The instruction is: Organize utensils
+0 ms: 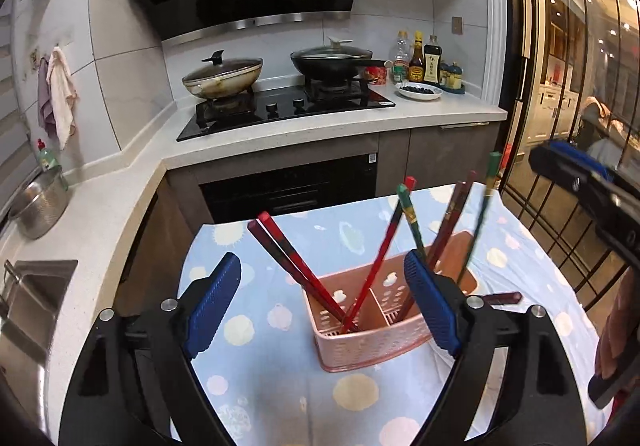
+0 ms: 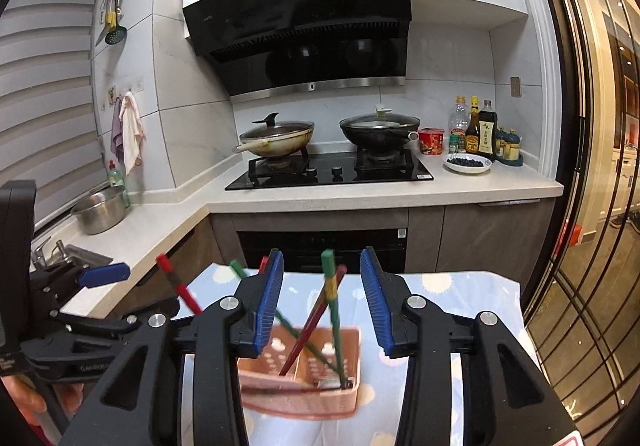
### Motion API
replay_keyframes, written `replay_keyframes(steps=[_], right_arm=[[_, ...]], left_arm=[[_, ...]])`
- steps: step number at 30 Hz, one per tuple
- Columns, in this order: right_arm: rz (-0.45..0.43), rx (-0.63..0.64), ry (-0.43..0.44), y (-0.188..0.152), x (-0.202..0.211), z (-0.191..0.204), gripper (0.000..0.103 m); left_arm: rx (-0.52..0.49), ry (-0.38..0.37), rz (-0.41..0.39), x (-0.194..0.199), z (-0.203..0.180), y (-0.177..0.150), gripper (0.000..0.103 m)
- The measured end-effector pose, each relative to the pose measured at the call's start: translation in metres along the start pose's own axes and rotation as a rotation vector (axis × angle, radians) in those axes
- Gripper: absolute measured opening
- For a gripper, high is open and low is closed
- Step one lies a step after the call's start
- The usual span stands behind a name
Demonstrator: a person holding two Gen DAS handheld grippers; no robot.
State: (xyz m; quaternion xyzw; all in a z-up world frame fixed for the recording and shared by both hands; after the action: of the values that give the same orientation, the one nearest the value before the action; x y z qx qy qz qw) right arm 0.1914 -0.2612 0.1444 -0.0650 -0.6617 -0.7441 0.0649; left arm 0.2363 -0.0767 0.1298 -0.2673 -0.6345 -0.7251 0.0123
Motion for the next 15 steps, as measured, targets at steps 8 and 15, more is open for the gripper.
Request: replay_keyframes(steps=[8, 15], right_arm=[[0.072, -0.033, 0.019, -0.035, 0.037, 0.012, 0.053], [0.124, -0.061, 0.016, -0.064, 0.065, 0.019, 0.062]], left_arm=[[0.025, -0.006, 0.007, 0.026, -0.011, -0.022, 0.089], [0.028, -0.001, 0.023, 0.045, -0.021, -0.045, 0.094]])
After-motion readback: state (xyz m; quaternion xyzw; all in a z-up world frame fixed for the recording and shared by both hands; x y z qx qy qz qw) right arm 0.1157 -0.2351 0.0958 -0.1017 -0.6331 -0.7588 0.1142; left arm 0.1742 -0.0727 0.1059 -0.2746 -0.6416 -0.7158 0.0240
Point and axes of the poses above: each gripper's, at about its wrist camera, not at the fingertips, and x roughly against the way its jaws point, z to its left, y to its top, the point moved 1 cm from there along -x, roughly the way its jaws point, and after that the axes turned 12 degrees about -z, right-handed, at the moved point
